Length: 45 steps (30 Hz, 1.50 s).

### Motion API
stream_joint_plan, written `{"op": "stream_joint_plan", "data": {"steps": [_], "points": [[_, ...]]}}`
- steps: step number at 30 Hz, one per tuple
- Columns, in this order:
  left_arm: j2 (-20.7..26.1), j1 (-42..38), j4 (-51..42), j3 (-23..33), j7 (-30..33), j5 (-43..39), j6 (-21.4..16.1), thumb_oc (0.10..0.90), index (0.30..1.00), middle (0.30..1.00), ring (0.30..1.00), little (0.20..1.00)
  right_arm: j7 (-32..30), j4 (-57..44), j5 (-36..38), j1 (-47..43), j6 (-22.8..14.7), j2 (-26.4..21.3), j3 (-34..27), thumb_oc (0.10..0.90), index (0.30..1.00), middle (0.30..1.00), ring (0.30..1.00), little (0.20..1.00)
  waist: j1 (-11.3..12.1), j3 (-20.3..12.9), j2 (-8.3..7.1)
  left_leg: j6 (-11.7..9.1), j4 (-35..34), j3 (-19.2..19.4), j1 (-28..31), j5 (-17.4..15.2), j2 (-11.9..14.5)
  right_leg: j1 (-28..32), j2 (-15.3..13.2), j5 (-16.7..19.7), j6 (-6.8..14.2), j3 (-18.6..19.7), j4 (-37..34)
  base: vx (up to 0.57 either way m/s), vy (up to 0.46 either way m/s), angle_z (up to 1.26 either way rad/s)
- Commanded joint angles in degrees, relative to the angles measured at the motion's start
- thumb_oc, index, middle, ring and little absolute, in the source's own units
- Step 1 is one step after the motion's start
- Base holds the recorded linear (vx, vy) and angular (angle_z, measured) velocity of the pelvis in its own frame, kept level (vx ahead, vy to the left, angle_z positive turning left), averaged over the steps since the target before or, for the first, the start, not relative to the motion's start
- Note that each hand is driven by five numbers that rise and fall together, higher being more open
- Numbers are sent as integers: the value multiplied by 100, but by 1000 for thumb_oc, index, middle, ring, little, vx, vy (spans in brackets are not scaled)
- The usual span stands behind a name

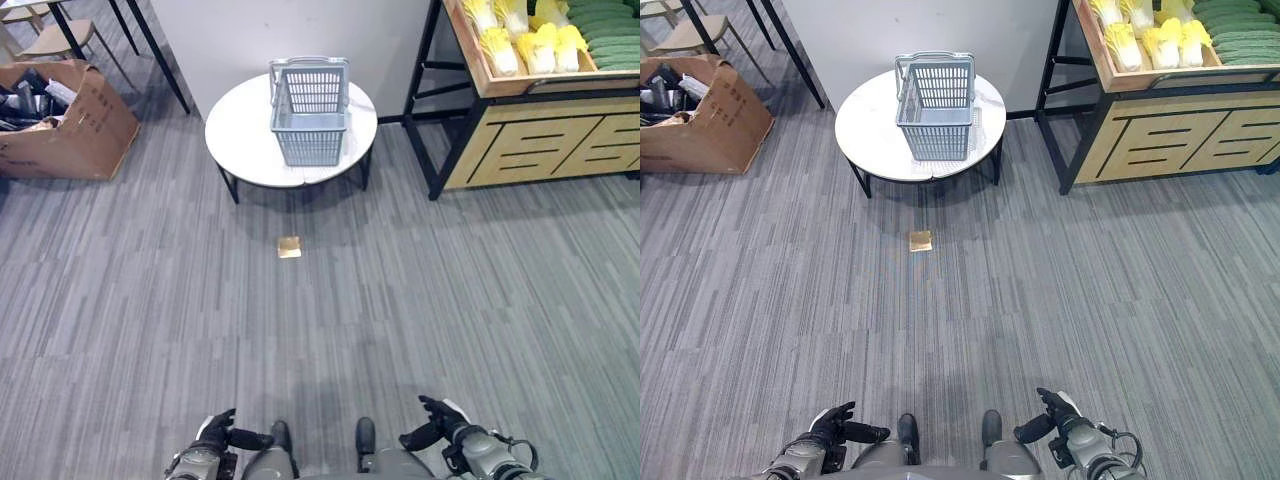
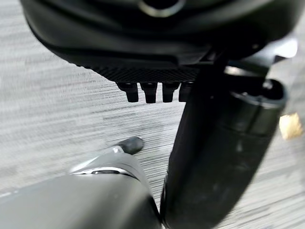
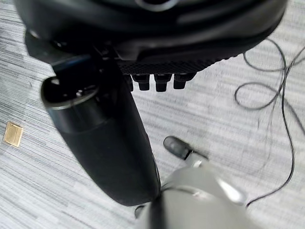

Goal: Get the vegetables into the basket

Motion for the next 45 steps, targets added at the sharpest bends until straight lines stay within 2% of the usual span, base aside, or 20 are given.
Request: {"op": "stream_joint_plan", "data": {"steps": [1,2,5,8,11,12,14,16,17,18,22,25,27,31,34,37,38,40,43,45], "points": [[51,41,89,-491,34,182,51,900,1000,1000,1000,1000,-28,96,101,105,-28,-318,233,900,1000,1000,1000,1000,-139,21,62,-71,-150,-271,-63,286,277,-87,-218,-109,544,116,459,113,52,-13],[112,-45,37,-617,92,293,37,900,1000,1000,1000,1000,-48,130,101,39,-15,-336,258,900,1000,1000,1000,1000,-146,19,27,-1,-499,-235,-256,237,316,-122,-241,-163,596,163,485,239,150,-5],[266,-80,-4,-602,240,387,3,900,1000,1000,1000,1000,-108,152,102,28,-48,-371,186,900,1000,1000,1000,1000,-3,-16,134,-128,-1393,-325,-637,790,506,126,-248,-425,740,336,516,376,300,-22],[246,32,108,-538,152,387,28,900,1000,1000,1000,1000,-73,203,45,103,-38,-254,136,900,1000,1000,1000,1000,36,-150,30,27,-1281,-224,-477,535,317,291,-469,-427,915,578,571,359,392,-94],[285,26,137,-527,82,417,25,900,1000,1000,1000,1000,29,180,12,109,-4,-4,186,900,1000,1000,1000,1000,66,-264,-272,449,-941,167,-396,-36,-131,-41,-926,444,1263,928,1115,320,535,-73],[303,21,117,-514,73,393,25,900,1000,1000,1000,1000,30,168,5,98,1,11,192,900,1000,1000,1000,1000,74,-266,-290,507,-934,199,-369,-102,-197,-114,-961,617,1288,927,1240,235,504,-34],[378,0,30,-490,26,344,30,900,1000,1000,1000,1000,25,-1,60,34,-4,45,200,900,1000,1000,1000,1000,97,-198,-253,770,-920,286,-123,-404,-395,-555,-1006,1007,1272,689,2260,204,490,13],[415,5,29,-446,28,307,42,900,1000,1000,1000,1000,10,-102,71,7,-19,31,211,900,1000,1000,1000,1000,79,-132,-217,858,-985,310,140,-522,-487,-806,-1073,1088,1216,461,2563,192,319,11],[429,-1,39,-406,19,259,43,900,1000,1000,1000,1000,14,-133,116,-17,-28,14,215,900,1000,1000,1000,1000,40,-65,-164,880,-1107,280,314,-535,-521,-1099,-936,977,1138,427,2569,274,244,2],[425,-45,55,-427,25,273,30,900,1000,1000,1000,1000,3,-146,165,-69,-46,17,226,900,1000,1000,1000,1000,-22,36,-144,865,-1210,239,505,-587,-566,-1277,-909,770,1107,274,2211,259,162,-3],[396,-110,80,-453,40,289,4,900,1000,1000,1000,1000,-33,-133,194,-134,-66,37,227,900,1000,1000,1000,1000,-112,123,-170,796,-1278,175,701,-726,-613,-1466,-1016,907,1214,147,1281,192,-16,19],[359,-105,109,-440,18,330,-18,900,1000,1000,1000,1000,-25,-173,155,-152,-51,51,240,900,1000,1000,1000,1000,-272,155,-181,684,-1294,-38,1028,-930,-670,-1727,-1108,1324,1382,541,483,260,-66,42],[342,-71,134,-413,-7,349,-16,900,1000,1000,1000,1000,10,-209,109,-117,-32,46,241,900,1000,1000,1000,1000,-298,121,-179,638,-1314,-91,1200,-1030,-677,-1730,-1145,1485,1431,448,327,270,-86,54],[261,32,192,-382,-41,381,8,900,1000,1000,1000,1000,69,-307,6,-60,-42,-15,322,900,1000,1000,1000,1000,-284,-35,-115,495,-1282,-218,1503,-1142,-545,-1606,-1074,1361,1364,160,417,294,-190,38],[234,57,223,-348,-14,360,24,900,1000,1000,1000,1000,91,-328,-44,-98,-50,-92,393,900,1000,1000,1000,1000,-296,-112,-3,347,-1148,-319,1517,-972,-377,-1519,-894,1192,1233,44,526,209,-198,27],[146,59,220,-355,-37,293,34,900,1000,1000,1000,1000,60,-338,11,-121,-69,-183,387,900,1000,1000,1000,1000,-320,-177,123,108,-754,-427,1446,-567,-161,-1404,-683,951,1028,-83,606,223,-250,-7],[60,29,187,-437,-54,292,25,900,1000,1000,1000,1000,26,-330,68,-118,-87,-258,363,900,1000,1000,1000,1000,-321,-147,147,-64,-214,-391,1180,-168,-53,-1282,-618,833,895,-166,577,138,-230,-16],[14,-28,101,-536,-67,212,21,900,1000,1000,1000,1000,-27,-232,108,-162,-82,-392,352,900,1000,1000,1000,1000,-298,-56,118,-181,616,-407,759,241,44,-1082,-558,616,683,-286,555,186,-291,-1],[16,-55,78,-554,-75,144,15,900,1000,1000,1000,1000,-54,-73,132,-138,-63,-451,287,900,1000,1000,1000,1000,-258,-16,137,-145,576,-413,665,396,113,-922,-469,446,612,-319,555,203,-148,23],[38,-84,44,-581,-43,125,8,900,1000,1000,1000,1000,-97,84,165,-81,-40,-465,188,900,1000,1000,1000,1000,-221,-8,122,-6,95,-360,322,148,26,-789,-495,357,663,-317,494,203,-52,8]]}}
